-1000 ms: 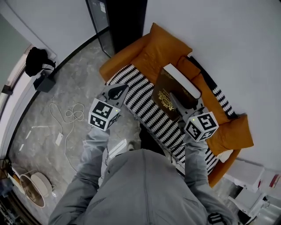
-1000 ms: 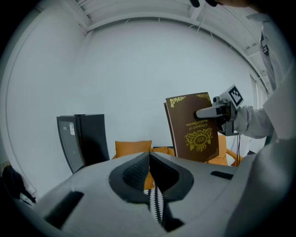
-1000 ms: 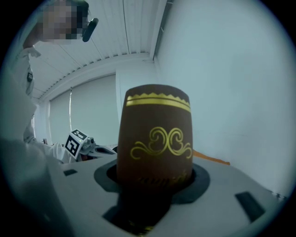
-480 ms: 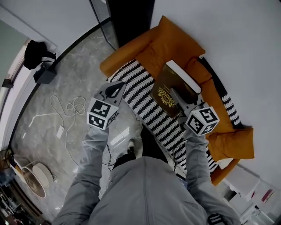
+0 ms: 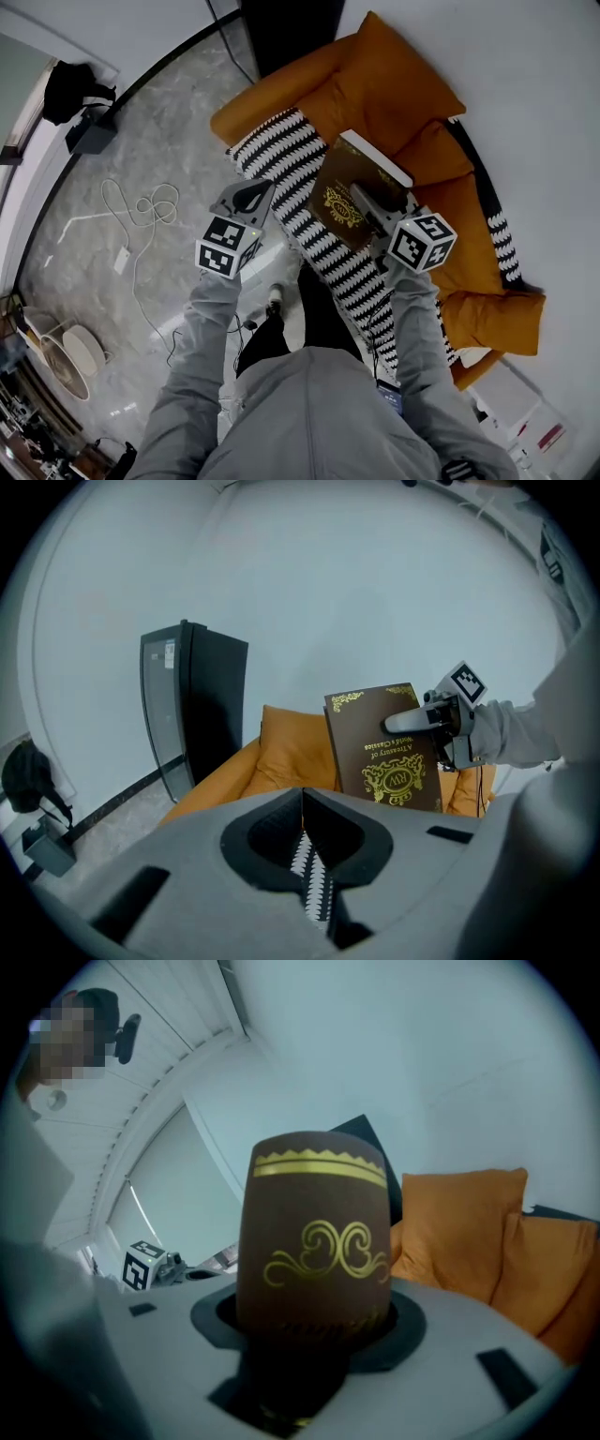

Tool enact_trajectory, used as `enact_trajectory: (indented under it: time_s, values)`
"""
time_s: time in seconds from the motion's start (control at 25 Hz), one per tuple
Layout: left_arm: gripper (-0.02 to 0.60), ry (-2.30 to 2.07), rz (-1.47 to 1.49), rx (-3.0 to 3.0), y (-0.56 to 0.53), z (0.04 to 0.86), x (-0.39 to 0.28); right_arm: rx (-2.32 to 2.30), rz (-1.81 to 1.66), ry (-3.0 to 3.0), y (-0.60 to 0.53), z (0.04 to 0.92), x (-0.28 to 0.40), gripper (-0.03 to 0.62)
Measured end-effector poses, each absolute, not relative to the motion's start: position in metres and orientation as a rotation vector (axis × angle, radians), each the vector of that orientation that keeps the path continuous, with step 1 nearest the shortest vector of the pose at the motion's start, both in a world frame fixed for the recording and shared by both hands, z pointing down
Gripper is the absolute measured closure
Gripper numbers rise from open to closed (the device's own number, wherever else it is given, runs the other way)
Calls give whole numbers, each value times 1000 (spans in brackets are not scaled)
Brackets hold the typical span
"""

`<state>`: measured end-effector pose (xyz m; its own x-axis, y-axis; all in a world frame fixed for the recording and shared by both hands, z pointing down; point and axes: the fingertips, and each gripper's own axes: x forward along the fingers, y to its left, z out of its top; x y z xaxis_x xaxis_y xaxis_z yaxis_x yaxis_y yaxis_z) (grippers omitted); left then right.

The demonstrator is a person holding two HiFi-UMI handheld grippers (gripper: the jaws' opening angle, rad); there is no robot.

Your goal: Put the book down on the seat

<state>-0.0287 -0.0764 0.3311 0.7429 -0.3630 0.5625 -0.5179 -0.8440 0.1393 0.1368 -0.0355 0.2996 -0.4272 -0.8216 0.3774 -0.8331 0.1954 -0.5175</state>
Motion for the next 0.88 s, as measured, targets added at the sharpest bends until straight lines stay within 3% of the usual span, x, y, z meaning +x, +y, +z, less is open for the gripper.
enact_trajectory:
  time_s: [0.88]
  values:
    - [555, -842, 737, 2268, -66, 521, -51, 1151, 1437, -2318, -67, 547, 88, 349]
